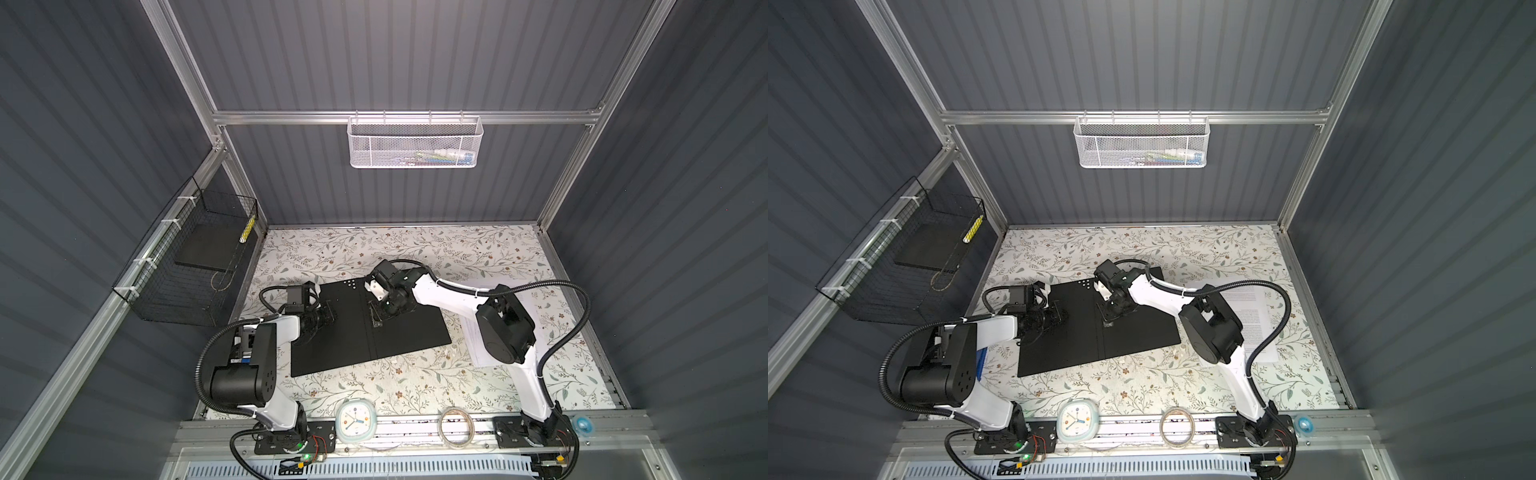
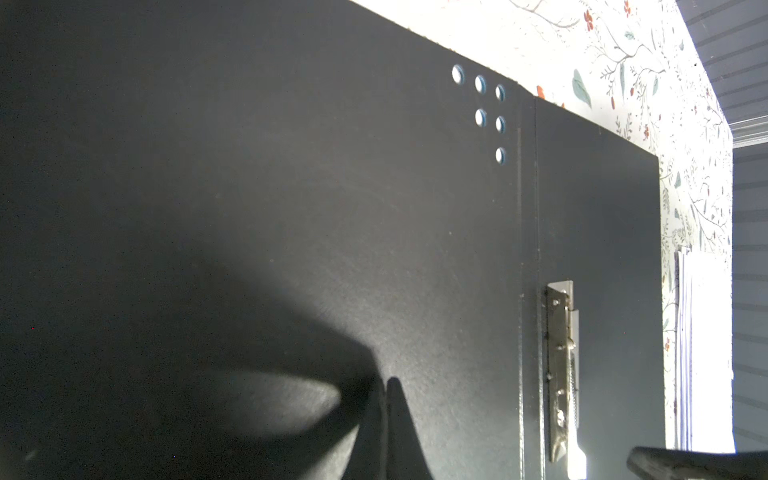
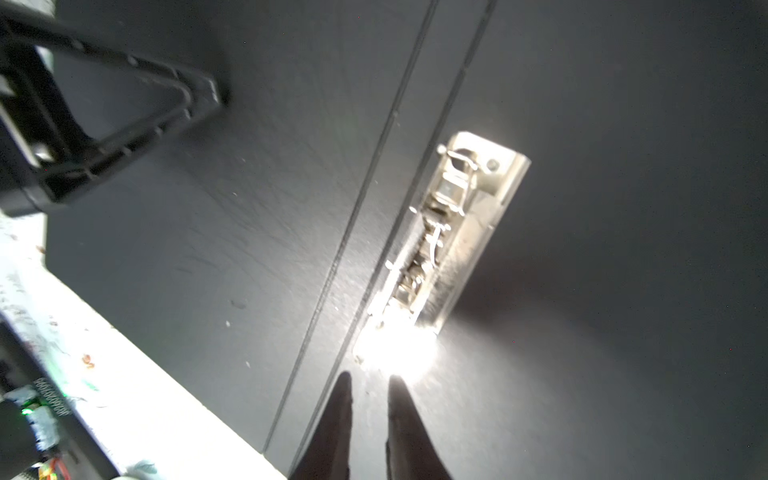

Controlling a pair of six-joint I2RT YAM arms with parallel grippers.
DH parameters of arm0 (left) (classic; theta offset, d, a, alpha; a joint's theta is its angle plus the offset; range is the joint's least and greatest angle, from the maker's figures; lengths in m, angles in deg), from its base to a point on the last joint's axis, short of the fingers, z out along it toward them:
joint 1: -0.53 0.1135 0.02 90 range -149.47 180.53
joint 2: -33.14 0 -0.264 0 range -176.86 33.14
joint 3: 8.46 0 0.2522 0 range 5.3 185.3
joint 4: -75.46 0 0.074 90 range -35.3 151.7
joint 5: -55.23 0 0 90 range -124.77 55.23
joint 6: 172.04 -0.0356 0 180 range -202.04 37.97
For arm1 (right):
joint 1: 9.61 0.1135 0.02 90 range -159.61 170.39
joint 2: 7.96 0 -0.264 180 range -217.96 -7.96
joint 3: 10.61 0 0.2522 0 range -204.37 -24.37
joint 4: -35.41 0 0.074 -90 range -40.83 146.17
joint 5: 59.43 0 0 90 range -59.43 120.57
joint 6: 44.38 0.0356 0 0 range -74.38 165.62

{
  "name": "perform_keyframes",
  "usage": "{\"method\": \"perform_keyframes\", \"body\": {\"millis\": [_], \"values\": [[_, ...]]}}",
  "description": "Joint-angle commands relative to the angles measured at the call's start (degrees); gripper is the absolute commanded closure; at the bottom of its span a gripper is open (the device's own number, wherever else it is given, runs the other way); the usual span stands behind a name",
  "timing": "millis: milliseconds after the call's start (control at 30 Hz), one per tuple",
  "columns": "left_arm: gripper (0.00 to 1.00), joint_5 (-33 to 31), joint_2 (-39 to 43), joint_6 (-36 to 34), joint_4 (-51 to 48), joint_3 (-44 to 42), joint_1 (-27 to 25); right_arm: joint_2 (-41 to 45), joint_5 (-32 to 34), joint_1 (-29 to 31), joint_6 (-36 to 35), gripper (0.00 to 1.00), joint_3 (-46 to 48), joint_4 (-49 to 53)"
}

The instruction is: Put the files into the folder

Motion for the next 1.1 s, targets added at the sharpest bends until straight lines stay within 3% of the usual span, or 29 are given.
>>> {"method": "perform_keyframes", "body": {"millis": [0,500,1067], "values": [[1.00,-2.82,-2.64,-0.52,-6.39,-1.51,-0.28,-0.99,-3.56,-0.06,0.92,0.78,0.14,-1.86],[1.00,-2.82,-2.64,-0.54,-6.42,-1.53,-0.28,-4.07,-2.46,-0.04,0.22,0.81,-0.06,-0.49],[1.00,-2.82,-2.64,-0.57,-6.39,-1.58,-0.28,-4.43,0.11,0.05,-0.18,0.95,1.19,0.56]]}}
